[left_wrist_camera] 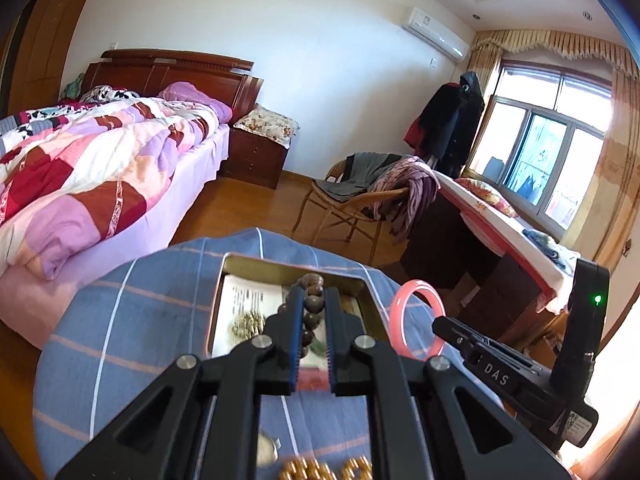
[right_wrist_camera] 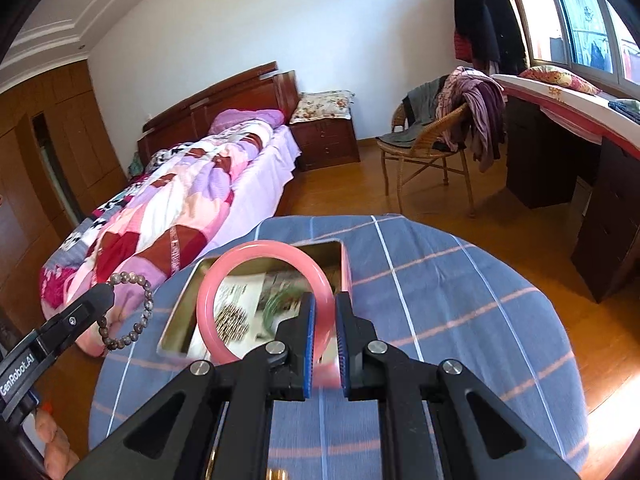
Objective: Organize jewelry
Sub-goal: 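Carry the pink bangle and brown beads into the tin while opening both tools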
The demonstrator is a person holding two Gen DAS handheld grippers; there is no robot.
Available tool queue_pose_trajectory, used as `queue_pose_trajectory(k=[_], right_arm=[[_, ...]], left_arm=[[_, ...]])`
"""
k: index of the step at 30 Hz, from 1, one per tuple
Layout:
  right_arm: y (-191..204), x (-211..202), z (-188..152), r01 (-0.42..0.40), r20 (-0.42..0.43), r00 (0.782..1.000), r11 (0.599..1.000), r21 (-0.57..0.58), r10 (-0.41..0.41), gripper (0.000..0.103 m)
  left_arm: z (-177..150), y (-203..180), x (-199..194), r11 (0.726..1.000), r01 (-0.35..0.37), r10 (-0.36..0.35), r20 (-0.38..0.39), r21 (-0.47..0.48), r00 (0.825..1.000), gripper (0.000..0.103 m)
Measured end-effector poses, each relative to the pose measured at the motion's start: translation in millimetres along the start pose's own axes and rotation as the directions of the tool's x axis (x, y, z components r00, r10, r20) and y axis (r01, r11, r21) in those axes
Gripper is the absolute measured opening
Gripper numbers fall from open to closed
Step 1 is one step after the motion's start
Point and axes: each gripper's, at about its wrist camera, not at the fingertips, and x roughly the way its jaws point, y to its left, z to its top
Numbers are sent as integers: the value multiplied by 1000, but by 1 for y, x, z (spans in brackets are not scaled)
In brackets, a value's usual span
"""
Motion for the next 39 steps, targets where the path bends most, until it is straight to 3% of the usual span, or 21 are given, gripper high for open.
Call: queue_pose_trajectory(k=[11, 22, 25, 26, 27, 28, 29, 30, 31, 37, 39], right_arm=[[21, 88, 17, 34, -65, 997, 998, -52, -38, 9], [15, 117, 8, 17, -114, 993, 999, -34, -20, 10], [9, 116, 8, -14, -128, 992, 1000, 10, 15, 18], [6, 114, 10, -33, -131, 991, 999, 34, 37, 30], [3, 110, 12, -52, -128, 990, 997, 53, 59, 49], [4, 104, 13, -60, -117, 991, 996, 64, 67, 52], [2, 94, 14, -74, -88, 993, 994, 78, 81, 59], [3, 86, 14, -63, -66, 995, 995, 80, 69, 60], [3, 75, 15, -52, -41, 998, 996, 74, 55, 60], [3, 27, 8, -50, -15, 999, 996, 72, 51, 60], [3, 12, 1, -42, -16, 999, 997, 69, 43, 60]], left_arm=[[2, 16, 77, 999, -50, 50, -101, -3, 994, 10], [-5, 23, 103, 989, -147, 145, -195, 2, 970, 10], [-5, 24, 104, 979, -204, 202, -206, 14, 957, 11], [-4, 24, 105, 977, -213, 212, -208, 19, 955, 13], [-4, 23, 103, 976, -217, 217, -214, 24, 952, 22], [-3, 23, 101, 974, -226, 227, -221, 31, 949, 30], [-3, 21, 97, 971, -238, 240, -220, 36, 945, 47], [-2, 19, 93, 968, -247, 249, -212, 37, 945, 59], [-1, 17, 85, 966, -255, 257, -192, 36, 947, 61], [-1, 4, 58, 950, -300, 310, -168, 83, 936, 62], [-3, 1, 50, 947, -310, 321, -161, 90, 933, 68]])
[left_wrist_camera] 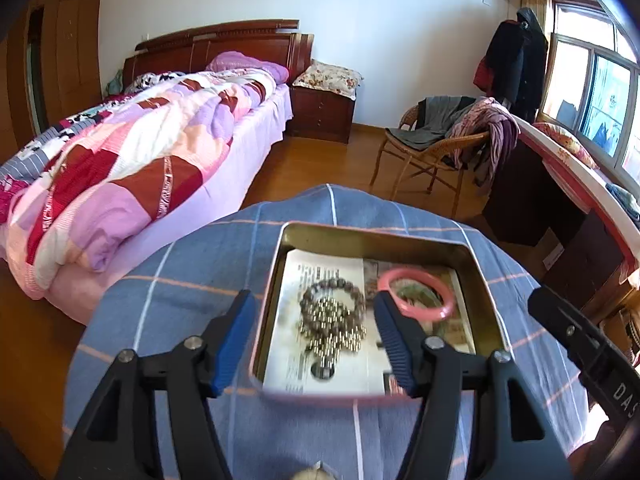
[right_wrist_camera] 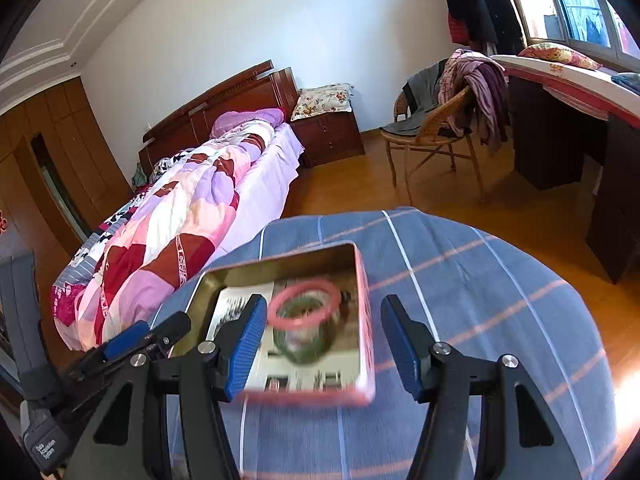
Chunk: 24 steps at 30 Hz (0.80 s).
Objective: Organize jewelry
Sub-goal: 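Carry the pink bangle and brown beads into the tin while opening both tools, then move both open tools back over the remaining jewelry on the tablecloth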
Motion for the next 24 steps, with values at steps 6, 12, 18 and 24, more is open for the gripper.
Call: queue_pose_trajectory(k=[6, 12, 18, 24], right_arm=[[2, -38, -20, -7, -2, 1000, 1000, -22, 7, 60], [2, -64, -44, -17, -24, 1000, 999, -30, 17, 60], [6, -83, -68, -26, -55, 998, 997, -71, 22, 60], [0, -97, -85, -24, -73, 997, 997, -75, 18, 60]], left_arm=[[-17, 2, -30, 1000, -22, 22, 14, -8, 1000, 74], [-41, 10, -54, 998, -57, 58, 18, -24, 998, 93], [-69, 15, -78, 991, -132, 132, 44, 1, 990, 94], [-94, 26, -90, 991, -131, 131, 26, -6, 991, 94]])
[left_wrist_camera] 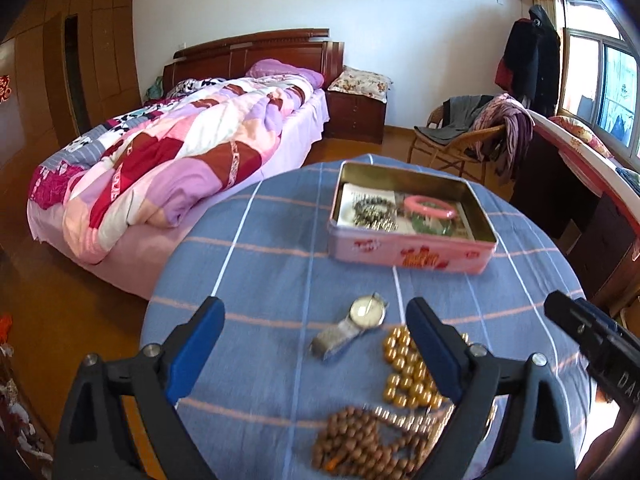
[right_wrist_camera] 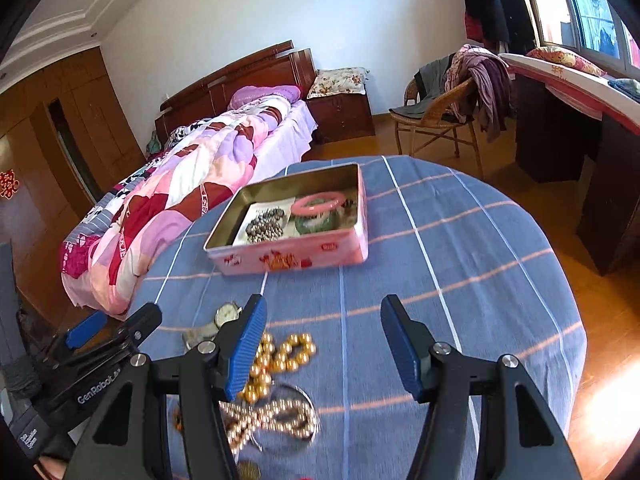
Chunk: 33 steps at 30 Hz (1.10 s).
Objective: Organize jewelry
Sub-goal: 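Move both open tools back over the remaining jewelry on the tablecloth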
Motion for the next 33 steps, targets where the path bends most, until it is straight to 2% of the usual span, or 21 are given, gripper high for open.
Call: queue_pose_trajectory(k=[15, 21, 33], right_arm=[[-1, -3, -36, -3, -67, 998, 999, -32, 1, 60], [1, 4, -44, 1, -94, 996, 999, -52, -6, 60], [7, 12, -48, -26, -122, 992, 996, -81, 16, 62]], left_arm=[[-65, 37, -1, 999, 1, -5, -89, -42, 996, 94], [-69, 36, -1, 999, 30, -33, -77, -40, 996, 94], [-71, 40, 5, 999, 31, -34, -87, -37, 996, 97]])
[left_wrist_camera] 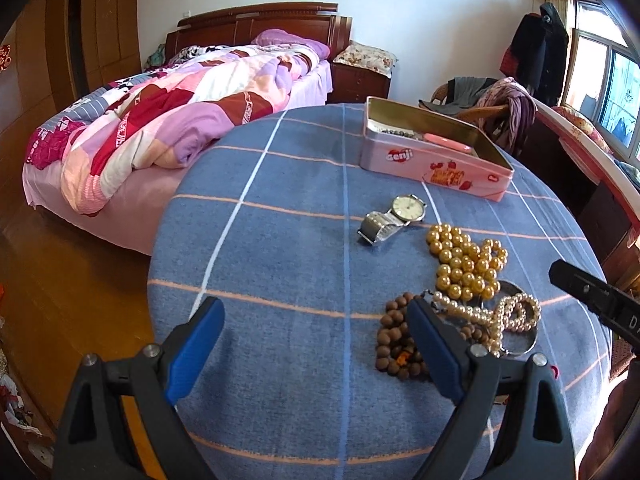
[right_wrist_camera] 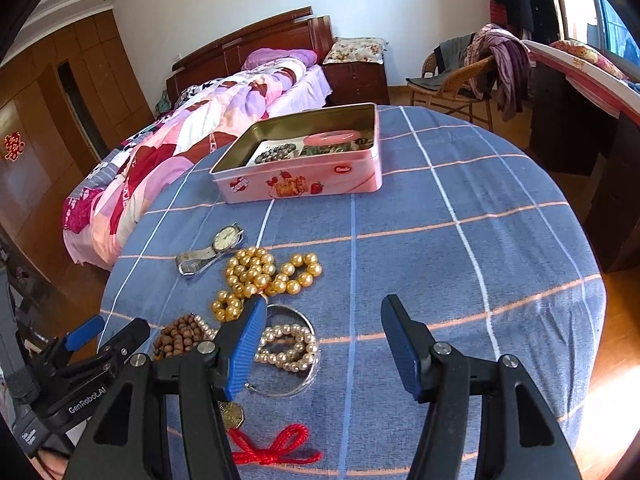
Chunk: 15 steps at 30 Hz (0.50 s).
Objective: Organize jewelry
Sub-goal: 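Move both open tools back over the remaining jewelry on the tablecloth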
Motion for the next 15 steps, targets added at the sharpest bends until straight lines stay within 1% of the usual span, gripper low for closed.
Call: queue_pose_trajectory(k=[1, 2, 3, 5, 8, 9, 11, 12, 15], right_arm=[[0, 0, 0, 0, 0, 1000, 1000, -2, 0, 63], [1, 0, 0, -2, 1, 1000, 1000, -4, 2, 66], [2, 0, 0, -6, 7, 1000, 1000, -8, 6, 71], [3, -2, 1, -10, 17, 1000, 1000, -16, 10, 74], [7, -4, 4, -2, 25, 1000, 999, -40, 3, 74], [8, -4, 4, 1, 23, 1000, 999, -45, 0, 74], [7, -3, 5, 5, 22, 1000, 999, -45, -4, 74], [6, -2, 5, 6, 19, 1000, 999, -41, -5, 74], [0, 0, 5, -2, 4, 1000, 1000, -23, 2, 74]], left_arm=[[1, 0, 0, 1000, 0, 0, 2, 4, 1000, 99], [2, -1, 0, 1000, -1, 1, 7, 12, 1000, 101], [3, -2, 0, 1000, -3, 3, 13, 21, 1000, 101], [7, -5, -1, 999, -11, 10, 26, 50, 1000, 102], [16, -9, 4, 996, -6, 4, 23, 87, 1000, 103], [18, -9, 7, 996, 5, -7, 17, 89, 1000, 103], [27, -12, 16, 994, 60, -59, -14, 96, 998, 103], [31, -13, 21, 992, 73, -71, -24, 100, 997, 103], [45, -19, 37, 990, 87, -84, -32, 111, 996, 103]])
